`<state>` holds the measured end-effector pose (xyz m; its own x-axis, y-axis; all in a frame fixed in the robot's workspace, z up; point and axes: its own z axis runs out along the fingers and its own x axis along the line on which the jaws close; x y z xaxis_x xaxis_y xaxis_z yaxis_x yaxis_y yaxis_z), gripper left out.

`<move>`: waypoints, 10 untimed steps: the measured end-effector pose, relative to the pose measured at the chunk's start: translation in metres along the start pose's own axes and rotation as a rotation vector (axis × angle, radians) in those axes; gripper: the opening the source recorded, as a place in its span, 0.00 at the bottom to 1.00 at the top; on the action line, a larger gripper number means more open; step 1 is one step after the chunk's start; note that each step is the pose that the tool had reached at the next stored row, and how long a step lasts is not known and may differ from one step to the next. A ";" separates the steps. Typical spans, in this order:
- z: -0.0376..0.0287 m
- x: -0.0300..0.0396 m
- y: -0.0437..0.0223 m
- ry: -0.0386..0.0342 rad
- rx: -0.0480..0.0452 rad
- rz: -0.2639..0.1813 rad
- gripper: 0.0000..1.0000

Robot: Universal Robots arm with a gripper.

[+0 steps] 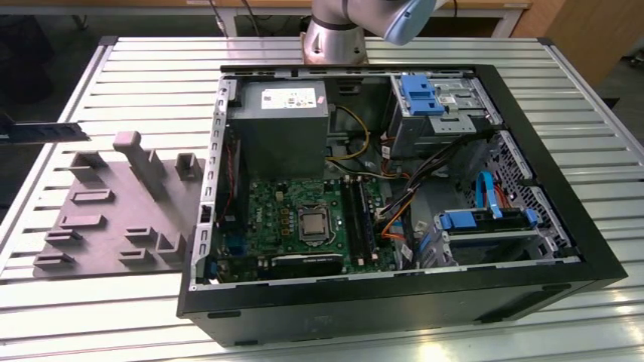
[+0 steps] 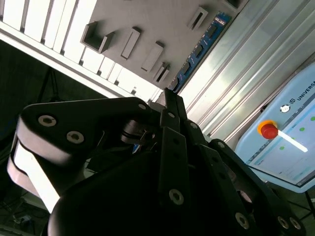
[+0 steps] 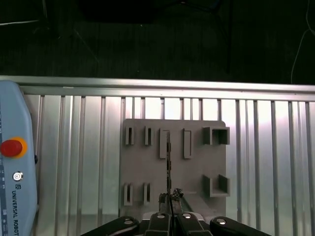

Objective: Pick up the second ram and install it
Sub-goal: 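Pick up the second ram and move it above second insertion slot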

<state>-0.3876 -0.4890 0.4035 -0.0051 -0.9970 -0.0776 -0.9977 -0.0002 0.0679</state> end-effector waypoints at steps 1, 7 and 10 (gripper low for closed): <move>-0.0001 0.0000 -0.0011 0.0000 0.0000 0.000 0.12; -0.0006 -0.0001 -0.0087 0.0000 0.0000 0.000 0.12; -0.0008 -0.0001 -0.0130 -0.0001 0.0000 0.000 0.12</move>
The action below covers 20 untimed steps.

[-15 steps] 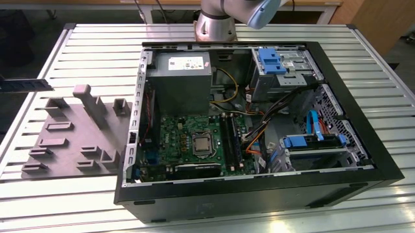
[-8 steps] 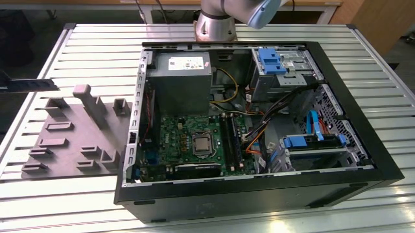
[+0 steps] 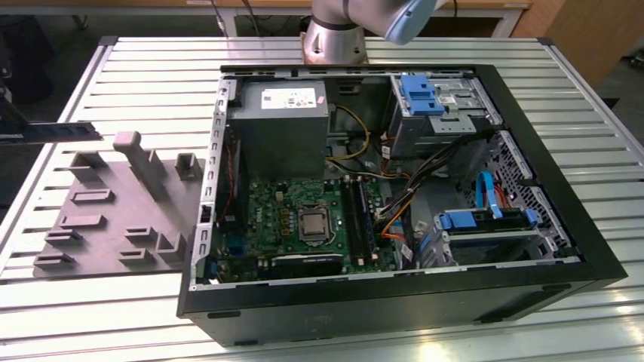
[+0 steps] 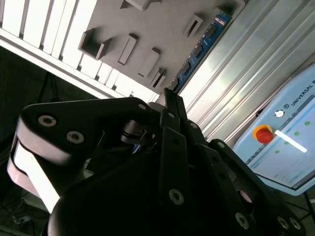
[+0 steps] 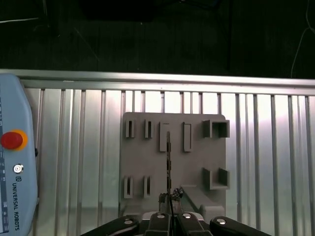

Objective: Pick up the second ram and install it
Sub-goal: 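Pick up the second ram and move it above second insertion slot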

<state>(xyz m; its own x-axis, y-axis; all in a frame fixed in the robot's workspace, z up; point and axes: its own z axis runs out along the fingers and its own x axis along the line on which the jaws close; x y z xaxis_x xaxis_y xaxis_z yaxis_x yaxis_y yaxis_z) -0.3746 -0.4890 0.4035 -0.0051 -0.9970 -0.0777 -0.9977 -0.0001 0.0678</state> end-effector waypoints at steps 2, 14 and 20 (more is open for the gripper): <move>-0.0003 0.0000 -0.0031 0.0001 -0.0001 0.000 0.12; -0.0013 -0.0001 -0.0183 0.0001 0.0000 0.000 0.12; -0.0017 -0.0001 -0.0243 0.0001 -0.0001 0.000 0.12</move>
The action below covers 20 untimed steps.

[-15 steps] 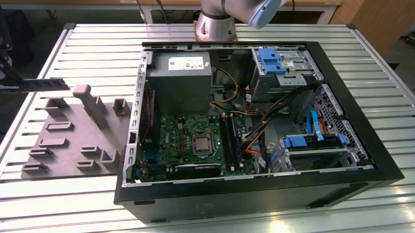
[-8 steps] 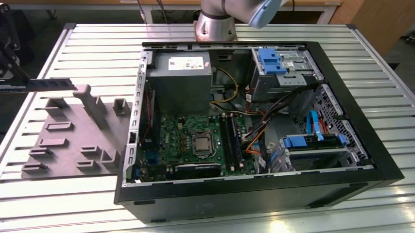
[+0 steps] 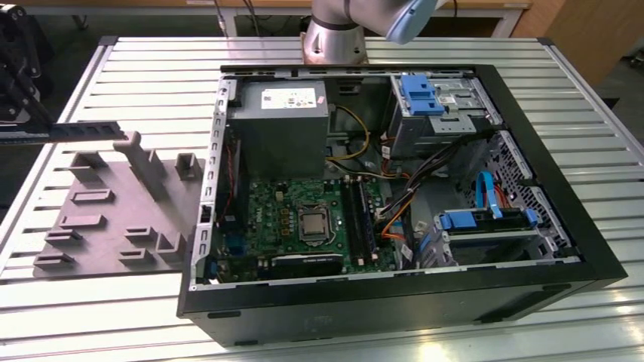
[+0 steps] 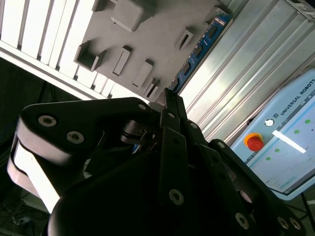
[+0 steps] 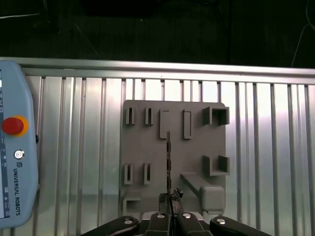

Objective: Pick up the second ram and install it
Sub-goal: 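Pick up the second ram and move it above second insertion slot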

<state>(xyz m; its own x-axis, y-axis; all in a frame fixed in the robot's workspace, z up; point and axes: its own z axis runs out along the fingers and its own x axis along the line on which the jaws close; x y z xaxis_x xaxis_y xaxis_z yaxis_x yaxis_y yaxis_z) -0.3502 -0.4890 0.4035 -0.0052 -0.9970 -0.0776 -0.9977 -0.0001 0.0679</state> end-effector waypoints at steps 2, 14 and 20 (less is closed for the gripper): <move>-0.0001 0.0000 -0.0020 -0.0001 0.0000 0.000 0.12; -0.0010 -0.0001 -0.0143 0.0000 0.0000 0.000 0.12; -0.0013 -0.0001 -0.0200 -0.0001 0.0001 0.000 0.12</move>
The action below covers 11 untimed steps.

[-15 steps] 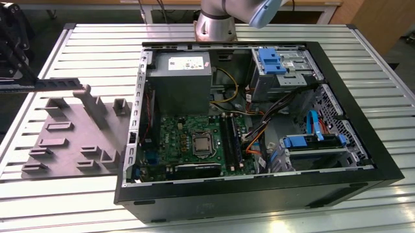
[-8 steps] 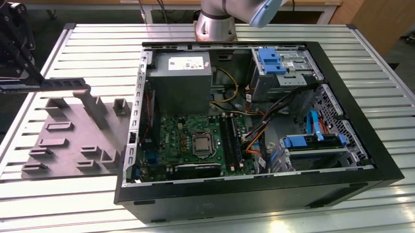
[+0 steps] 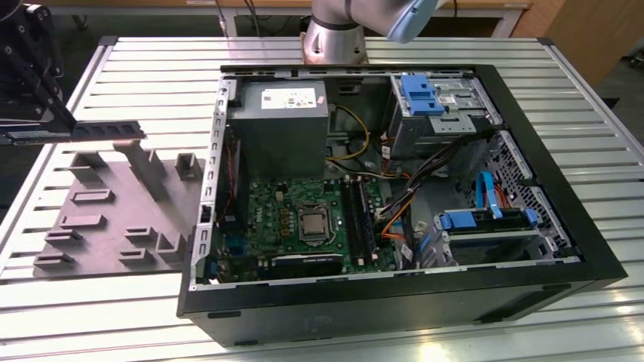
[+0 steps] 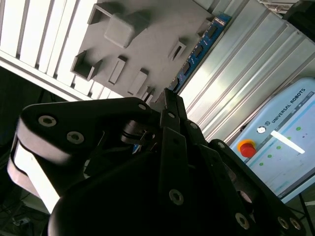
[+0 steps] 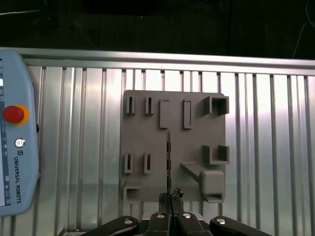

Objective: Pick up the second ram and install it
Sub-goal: 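Pick up the second ram and move it above second insertion slot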

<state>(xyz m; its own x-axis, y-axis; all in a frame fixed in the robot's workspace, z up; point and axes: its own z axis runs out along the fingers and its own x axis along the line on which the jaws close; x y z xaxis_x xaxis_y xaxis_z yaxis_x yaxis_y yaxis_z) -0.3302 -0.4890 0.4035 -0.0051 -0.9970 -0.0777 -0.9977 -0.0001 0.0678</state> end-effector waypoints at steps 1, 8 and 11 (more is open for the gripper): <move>-0.0001 0.0000 -0.0010 0.0001 0.0000 0.000 0.12; -0.0006 0.0000 -0.0079 0.0001 -0.0001 0.000 0.12; -0.0008 -0.0001 -0.0111 0.0000 -0.0001 0.000 0.12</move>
<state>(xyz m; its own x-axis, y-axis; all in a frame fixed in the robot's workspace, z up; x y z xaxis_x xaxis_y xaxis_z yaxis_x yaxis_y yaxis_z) -0.3190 -0.4890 0.4035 -0.0051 -0.9970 -0.0776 -0.9977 -0.0001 0.0679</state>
